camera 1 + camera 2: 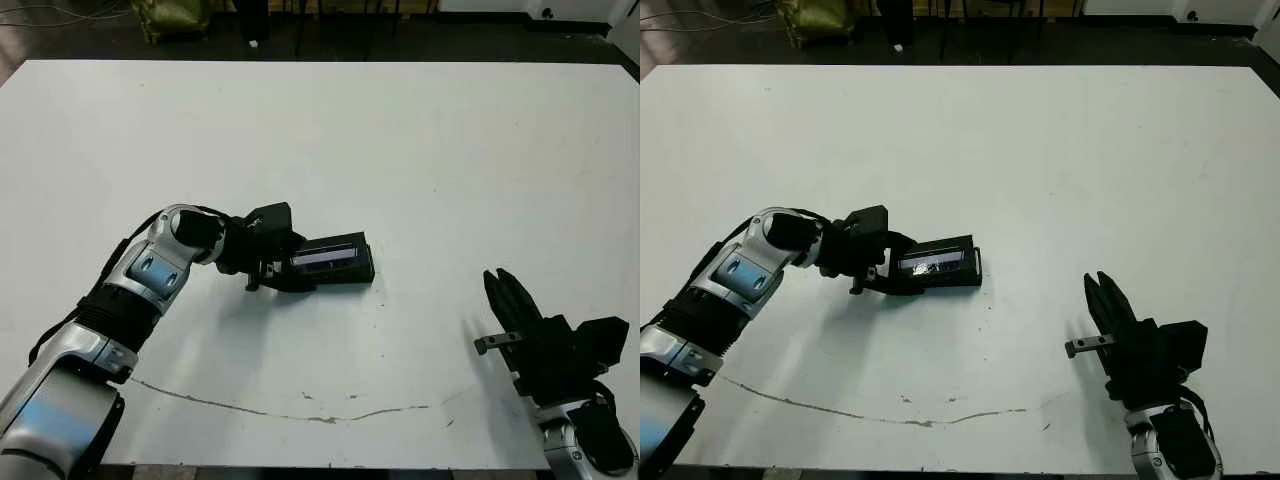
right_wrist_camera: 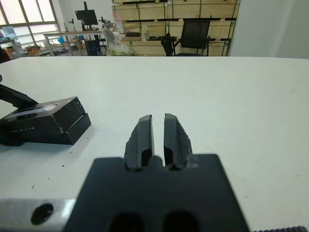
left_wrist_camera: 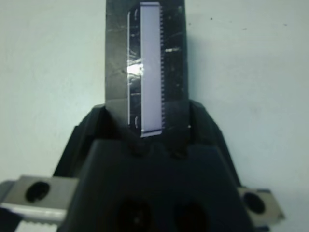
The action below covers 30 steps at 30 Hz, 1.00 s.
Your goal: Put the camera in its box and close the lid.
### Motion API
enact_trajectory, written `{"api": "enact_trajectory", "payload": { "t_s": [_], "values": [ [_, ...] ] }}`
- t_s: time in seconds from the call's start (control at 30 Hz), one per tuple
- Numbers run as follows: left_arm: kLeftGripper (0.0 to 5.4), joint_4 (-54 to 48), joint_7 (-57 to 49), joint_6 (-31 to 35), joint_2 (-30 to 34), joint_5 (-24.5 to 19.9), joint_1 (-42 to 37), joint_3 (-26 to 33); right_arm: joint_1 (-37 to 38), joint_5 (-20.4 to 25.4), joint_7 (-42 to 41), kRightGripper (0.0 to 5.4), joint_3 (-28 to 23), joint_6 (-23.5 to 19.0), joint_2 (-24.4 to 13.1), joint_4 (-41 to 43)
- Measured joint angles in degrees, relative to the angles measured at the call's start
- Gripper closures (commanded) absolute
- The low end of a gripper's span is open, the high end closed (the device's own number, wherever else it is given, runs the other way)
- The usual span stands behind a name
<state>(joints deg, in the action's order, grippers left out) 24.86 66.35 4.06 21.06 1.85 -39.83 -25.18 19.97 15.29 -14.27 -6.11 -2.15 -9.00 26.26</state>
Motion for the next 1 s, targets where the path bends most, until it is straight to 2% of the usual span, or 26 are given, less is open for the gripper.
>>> {"api": "enact_trajectory", "payload": {
  "t_s": [0.57, 0.9, 1.0],
  "values": [
    [3.03, 0.2, 0.9, 6.4, -2.4, 4.1, -5.3, -4.5, 1.1, -0.5, 0.5, 5.40, 0.0, -0.3, 0.0, 1.3],
    [3.05, -0.3, 1.4, 7.9, -2.8, 6.0, -6.8, -6.4, 1.6, -0.5, 0.5, 5.40, 0.5, -0.2, 0.1, 1.3],
    [2.45, -0.4, 2.0, 8.0, -2.7, 6.9, -7.3, -7.1, 1.6, -0.4, 0.3, 5.40, 0.5, -0.2, 0.2, 1.0]
  ]
}}
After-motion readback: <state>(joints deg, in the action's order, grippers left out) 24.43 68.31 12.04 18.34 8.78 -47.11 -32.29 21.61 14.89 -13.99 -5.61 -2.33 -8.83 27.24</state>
